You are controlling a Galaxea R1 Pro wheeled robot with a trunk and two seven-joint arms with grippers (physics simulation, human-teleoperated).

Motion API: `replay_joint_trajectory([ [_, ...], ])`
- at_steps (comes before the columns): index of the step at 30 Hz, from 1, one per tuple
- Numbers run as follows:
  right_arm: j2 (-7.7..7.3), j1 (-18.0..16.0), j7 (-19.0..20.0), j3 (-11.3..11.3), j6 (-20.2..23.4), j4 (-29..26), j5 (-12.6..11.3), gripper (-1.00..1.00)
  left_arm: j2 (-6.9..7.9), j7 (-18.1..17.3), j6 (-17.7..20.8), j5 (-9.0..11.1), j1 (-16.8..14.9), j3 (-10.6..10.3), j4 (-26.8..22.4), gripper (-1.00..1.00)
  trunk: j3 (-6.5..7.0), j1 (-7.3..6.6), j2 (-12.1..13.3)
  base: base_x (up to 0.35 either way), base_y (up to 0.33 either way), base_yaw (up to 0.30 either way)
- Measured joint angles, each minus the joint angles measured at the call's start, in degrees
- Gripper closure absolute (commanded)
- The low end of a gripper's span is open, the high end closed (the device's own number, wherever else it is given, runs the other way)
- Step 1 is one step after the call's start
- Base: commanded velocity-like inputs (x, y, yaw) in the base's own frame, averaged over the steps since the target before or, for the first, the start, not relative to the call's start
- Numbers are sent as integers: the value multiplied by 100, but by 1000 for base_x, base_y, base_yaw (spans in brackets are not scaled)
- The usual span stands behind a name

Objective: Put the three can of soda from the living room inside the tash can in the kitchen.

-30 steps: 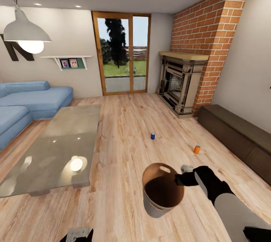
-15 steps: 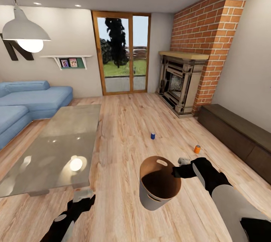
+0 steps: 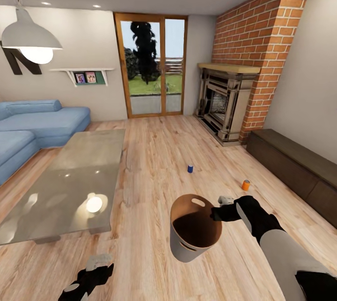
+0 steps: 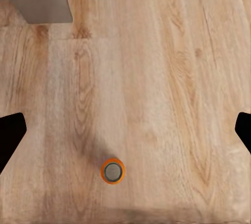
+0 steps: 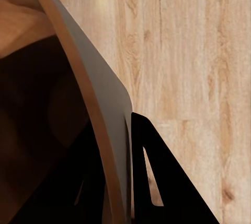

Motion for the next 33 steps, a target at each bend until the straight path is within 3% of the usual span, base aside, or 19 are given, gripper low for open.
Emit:
replay_joint_trajectory([
  [7,23,0,0,4,-1,-8,10,100,32,2,-272,-5,-2,-10,166,-100,-126,154,-281,0,0,0],
  [17,50,0,0,6,-6,-15,19,100,30,13,-375,-4,-2,-21,181,-100,-305,373,-682,0,0,0],
  [22,47,0,-1,5,-39,-20,31,100,19,34,-1005,-3,-2,2,272,-100,-395,483,-883,0,0,0],
  [28,52,0,0,6,-45,-18,31,100,-7,49,-1993,38,-13,12,971,-100,-503,615,-1123,0,0,0],
  [33,52,0,-1,7,-45,-18,33,100,-6,52,-2263,53,-18,12,1171,-100,-592,725,-1324,0,0,0],
])
